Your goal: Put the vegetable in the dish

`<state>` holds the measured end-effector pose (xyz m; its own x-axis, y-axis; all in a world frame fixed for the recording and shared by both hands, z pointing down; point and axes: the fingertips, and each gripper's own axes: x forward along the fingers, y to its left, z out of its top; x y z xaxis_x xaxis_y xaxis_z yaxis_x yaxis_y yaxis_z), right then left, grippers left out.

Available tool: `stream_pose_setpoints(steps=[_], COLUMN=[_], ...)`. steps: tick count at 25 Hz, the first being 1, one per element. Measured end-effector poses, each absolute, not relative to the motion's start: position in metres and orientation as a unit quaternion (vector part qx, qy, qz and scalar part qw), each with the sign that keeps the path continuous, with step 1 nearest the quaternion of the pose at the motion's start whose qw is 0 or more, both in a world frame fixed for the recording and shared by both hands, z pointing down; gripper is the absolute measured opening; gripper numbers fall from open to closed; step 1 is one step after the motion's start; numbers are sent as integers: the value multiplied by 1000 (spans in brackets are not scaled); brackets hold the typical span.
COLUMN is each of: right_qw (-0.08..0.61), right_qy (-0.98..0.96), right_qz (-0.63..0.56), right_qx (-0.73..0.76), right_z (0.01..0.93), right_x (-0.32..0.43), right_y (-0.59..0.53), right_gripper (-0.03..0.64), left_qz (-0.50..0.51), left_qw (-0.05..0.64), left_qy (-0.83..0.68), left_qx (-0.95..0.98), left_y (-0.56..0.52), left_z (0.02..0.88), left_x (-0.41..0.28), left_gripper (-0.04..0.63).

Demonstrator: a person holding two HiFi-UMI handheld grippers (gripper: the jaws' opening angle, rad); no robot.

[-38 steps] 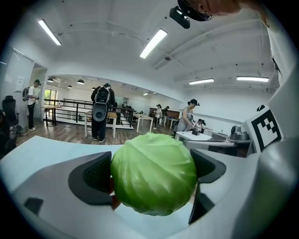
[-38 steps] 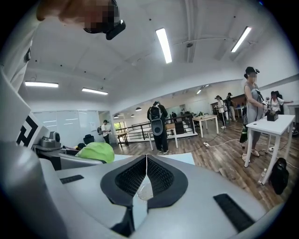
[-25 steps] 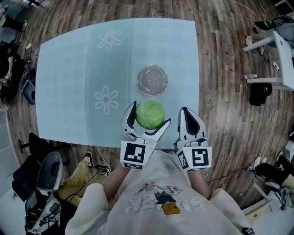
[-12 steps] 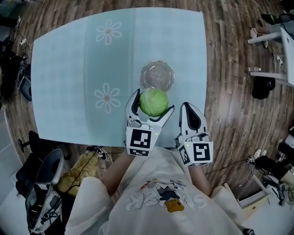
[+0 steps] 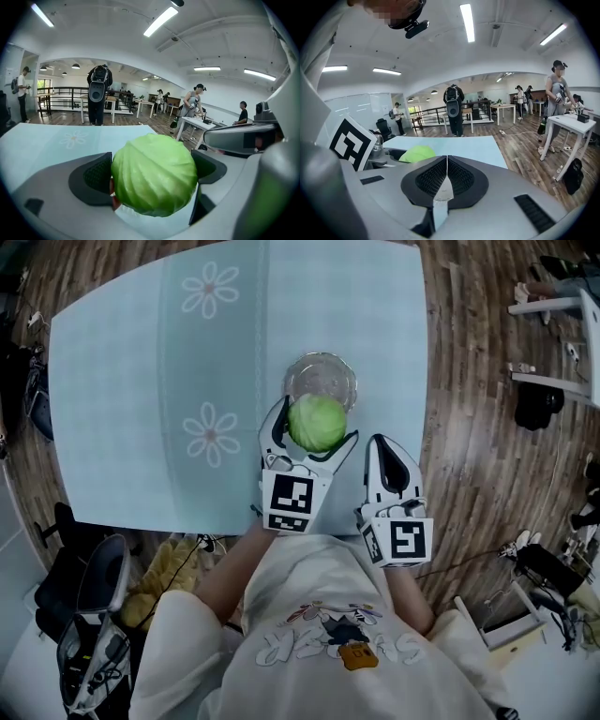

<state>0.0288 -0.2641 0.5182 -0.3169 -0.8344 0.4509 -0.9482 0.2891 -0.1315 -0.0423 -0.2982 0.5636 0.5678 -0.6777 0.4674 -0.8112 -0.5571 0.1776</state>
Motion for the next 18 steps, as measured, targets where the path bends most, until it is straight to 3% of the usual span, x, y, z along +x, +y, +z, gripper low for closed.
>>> stream_pose_setpoints(steps=[18], right_qw=[153], right_qy=[-786], right_qz=[208], right_qx=[561], right_z=[538], right_x=[28], right_y=[-273], right_gripper=[25], left_qz=[218], left_qw=[224], left_qy=[-423], left_qx=[851], left_y=[-325], left_z=[643], left_x=[-39], left_gripper=[534])
